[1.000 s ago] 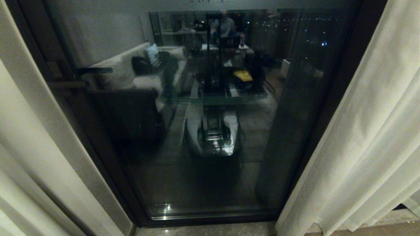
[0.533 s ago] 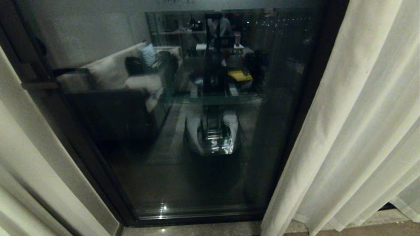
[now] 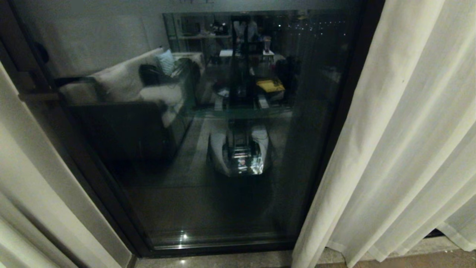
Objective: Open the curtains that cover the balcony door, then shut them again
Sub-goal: Pull the inner curtains open on both sides
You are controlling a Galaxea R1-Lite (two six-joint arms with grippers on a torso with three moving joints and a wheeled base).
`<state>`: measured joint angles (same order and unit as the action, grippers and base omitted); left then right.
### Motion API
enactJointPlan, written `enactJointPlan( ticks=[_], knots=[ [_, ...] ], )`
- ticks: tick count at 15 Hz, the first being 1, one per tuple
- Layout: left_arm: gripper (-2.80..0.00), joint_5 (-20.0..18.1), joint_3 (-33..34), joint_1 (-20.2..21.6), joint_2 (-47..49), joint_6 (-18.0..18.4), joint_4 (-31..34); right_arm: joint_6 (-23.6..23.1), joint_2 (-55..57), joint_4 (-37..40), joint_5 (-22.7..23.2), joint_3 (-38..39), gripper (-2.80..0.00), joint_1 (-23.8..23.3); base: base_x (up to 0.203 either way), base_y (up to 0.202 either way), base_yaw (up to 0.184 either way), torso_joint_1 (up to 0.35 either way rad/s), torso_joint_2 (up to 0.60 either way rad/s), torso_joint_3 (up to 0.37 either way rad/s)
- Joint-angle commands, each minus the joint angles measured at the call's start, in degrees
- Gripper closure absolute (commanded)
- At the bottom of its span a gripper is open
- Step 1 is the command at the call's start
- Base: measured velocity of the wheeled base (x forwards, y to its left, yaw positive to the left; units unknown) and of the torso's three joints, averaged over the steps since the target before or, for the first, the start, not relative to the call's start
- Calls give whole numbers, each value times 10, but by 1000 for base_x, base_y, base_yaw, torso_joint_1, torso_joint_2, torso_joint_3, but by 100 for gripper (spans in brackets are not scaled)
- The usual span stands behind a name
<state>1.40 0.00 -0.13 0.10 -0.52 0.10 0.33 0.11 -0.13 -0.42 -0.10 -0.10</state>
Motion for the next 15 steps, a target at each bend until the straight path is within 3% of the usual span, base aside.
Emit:
enactJointPlan(
  ticks=[1, 15],
  knots=[
    [0, 0, 0, 0, -1, -1, 0, 0, 0, 0, 0, 0, 0, 1, 0, 0, 0, 0, 0, 0],
    [0, 0, 0, 0, -1, -1, 0, -24, 0, 1, 6, 1, 0, 0, 0, 0, 0, 0, 0, 0]
  ],
)
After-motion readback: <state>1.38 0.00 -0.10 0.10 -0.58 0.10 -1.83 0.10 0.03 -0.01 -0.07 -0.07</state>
